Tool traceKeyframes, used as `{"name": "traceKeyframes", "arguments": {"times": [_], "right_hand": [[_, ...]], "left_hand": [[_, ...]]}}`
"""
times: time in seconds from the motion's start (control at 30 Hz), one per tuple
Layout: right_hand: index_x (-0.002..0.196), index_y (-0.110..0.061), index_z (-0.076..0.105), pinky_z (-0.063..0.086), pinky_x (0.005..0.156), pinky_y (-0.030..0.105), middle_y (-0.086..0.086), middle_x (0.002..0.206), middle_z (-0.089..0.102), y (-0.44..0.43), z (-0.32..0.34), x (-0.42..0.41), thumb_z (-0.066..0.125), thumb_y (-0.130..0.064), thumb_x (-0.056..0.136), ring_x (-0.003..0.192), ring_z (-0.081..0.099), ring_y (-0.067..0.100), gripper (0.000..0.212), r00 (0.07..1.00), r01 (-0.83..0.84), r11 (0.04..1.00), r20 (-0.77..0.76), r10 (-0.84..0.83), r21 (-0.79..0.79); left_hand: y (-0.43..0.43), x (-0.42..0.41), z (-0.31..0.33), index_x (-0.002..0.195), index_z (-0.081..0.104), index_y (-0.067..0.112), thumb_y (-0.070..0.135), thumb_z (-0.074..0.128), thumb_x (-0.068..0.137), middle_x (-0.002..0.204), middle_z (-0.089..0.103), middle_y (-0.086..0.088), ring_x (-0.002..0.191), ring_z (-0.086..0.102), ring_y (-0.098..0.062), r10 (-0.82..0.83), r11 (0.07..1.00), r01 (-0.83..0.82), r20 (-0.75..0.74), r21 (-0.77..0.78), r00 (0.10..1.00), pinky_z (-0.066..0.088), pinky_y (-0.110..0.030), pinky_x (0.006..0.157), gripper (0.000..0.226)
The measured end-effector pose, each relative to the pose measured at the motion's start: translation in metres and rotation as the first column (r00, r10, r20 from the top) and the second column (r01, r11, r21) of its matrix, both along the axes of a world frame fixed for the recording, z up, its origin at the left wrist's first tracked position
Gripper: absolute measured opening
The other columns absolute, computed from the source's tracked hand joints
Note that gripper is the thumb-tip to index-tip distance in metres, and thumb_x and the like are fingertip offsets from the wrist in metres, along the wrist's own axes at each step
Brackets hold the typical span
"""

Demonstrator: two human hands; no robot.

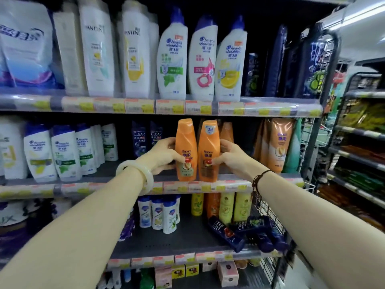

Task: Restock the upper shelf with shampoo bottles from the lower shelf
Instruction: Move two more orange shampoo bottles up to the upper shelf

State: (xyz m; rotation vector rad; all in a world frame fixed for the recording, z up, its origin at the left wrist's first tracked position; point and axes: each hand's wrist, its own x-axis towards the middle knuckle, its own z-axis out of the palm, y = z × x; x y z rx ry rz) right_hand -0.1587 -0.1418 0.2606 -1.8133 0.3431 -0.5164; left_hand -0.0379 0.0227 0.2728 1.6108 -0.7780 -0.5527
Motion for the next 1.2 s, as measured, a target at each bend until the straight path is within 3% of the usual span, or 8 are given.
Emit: {"name": "traceKeyframes", "arguments": {"times": [0.17,0.37,0.53,0.77,0.93,1.07,1.2], "right_hand": [[0.120,-0.007,0.051,0.047,0.100,0.052,0.017,0.117,0.062,-0.036,0.009,-0.012,0.066,0.015,0.070,0.112,0.060,0.035,0.057,0.996,0.089,0.994,0.020,-0.087,-0.067],[0.109,-0.013,0.054,0.048,0.099,0.049,0.021,0.119,0.062,-0.072,0.003,-0.018,0.066,0.015,0.070,0.112,0.059,0.036,0.050,0.993,0.116,0.988,0.004,-0.116,-0.101],[0.115,-0.010,0.054,0.049,0.099,0.046,0.022,0.120,0.063,-0.097,-0.006,-0.014,0.066,0.015,0.070,0.112,0.060,0.034,0.053,0.994,0.109,0.991,0.014,-0.108,-0.078],[0.115,-0.008,0.053,0.049,0.099,0.046,0.018,0.116,0.065,-0.121,-0.023,0.007,0.069,0.011,0.071,0.109,0.062,0.032,0.050,0.994,0.106,0.994,0.028,-0.105,-0.030],[0.114,-0.001,0.054,0.050,0.092,0.038,0.017,0.110,0.064,-0.137,-0.032,0.020,0.066,0.016,0.072,0.106,0.061,0.031,0.047,0.992,0.105,0.993,0.058,-0.108,0.056],[0.111,-0.004,0.057,0.049,0.099,0.044,0.018,0.111,0.065,-0.148,-0.035,0.026,0.066,0.015,0.071,0.109,0.061,0.033,0.045,0.994,0.085,0.994,0.066,-0.090,0.066],[0.121,-0.002,0.055,0.046,0.103,0.048,0.021,0.119,0.064,-0.154,-0.037,0.027,0.065,0.013,0.073,0.113,0.060,0.033,0.051,0.997,0.051,0.997,0.049,-0.054,0.062]], "left_hand": [[-0.044,-0.008,0.004,0.115,0.056,0.019,-0.014,0.063,0.075,0.118,0.065,-0.009,0.113,0.058,-0.028,-0.024,0.998,0.025,0.006,-0.060,1.000,0.045,-0.051,0.099,0.051],[-0.086,-0.011,-0.005,0.113,0.054,0.021,-0.015,0.066,0.071,0.116,0.064,-0.007,0.113,0.058,-0.027,-0.024,0.998,0.026,0.032,-0.054,0.999,0.047,-0.046,0.096,0.056],[-0.111,-0.008,-0.011,0.127,0.052,0.013,-0.014,0.069,0.069,0.118,0.064,-0.010,0.113,0.059,-0.028,0.032,0.999,-0.031,0.055,-0.031,0.998,0.048,-0.048,0.099,0.066],[-0.134,0.004,-0.022,0.126,0.053,0.015,-0.009,0.072,0.069,0.119,0.065,-0.008,0.113,0.059,-0.027,0.117,0.993,-0.117,0.045,0.004,0.992,0.048,-0.049,0.098,0.065],[-0.147,0.009,-0.026,0.125,0.053,0.017,-0.007,0.069,0.074,0.120,0.062,-0.006,0.108,0.059,-0.023,0.152,0.988,-0.152,0.011,0.006,0.988,0.050,-0.039,0.087,0.058],[-0.154,0.015,-0.027,0.127,0.052,0.018,-0.005,0.068,0.076,0.122,0.061,-0.006,0.112,0.057,-0.025,0.142,0.990,-0.142,-0.002,0.017,0.990,0.047,-0.039,0.088,0.058],[-0.157,0.019,-0.026,0.132,0.048,0.016,-0.006,0.065,0.079,0.122,0.061,-0.006,0.109,0.057,-0.023,0.117,0.993,-0.116,-0.043,0.036,0.992,0.047,-0.039,0.091,0.060]]}}
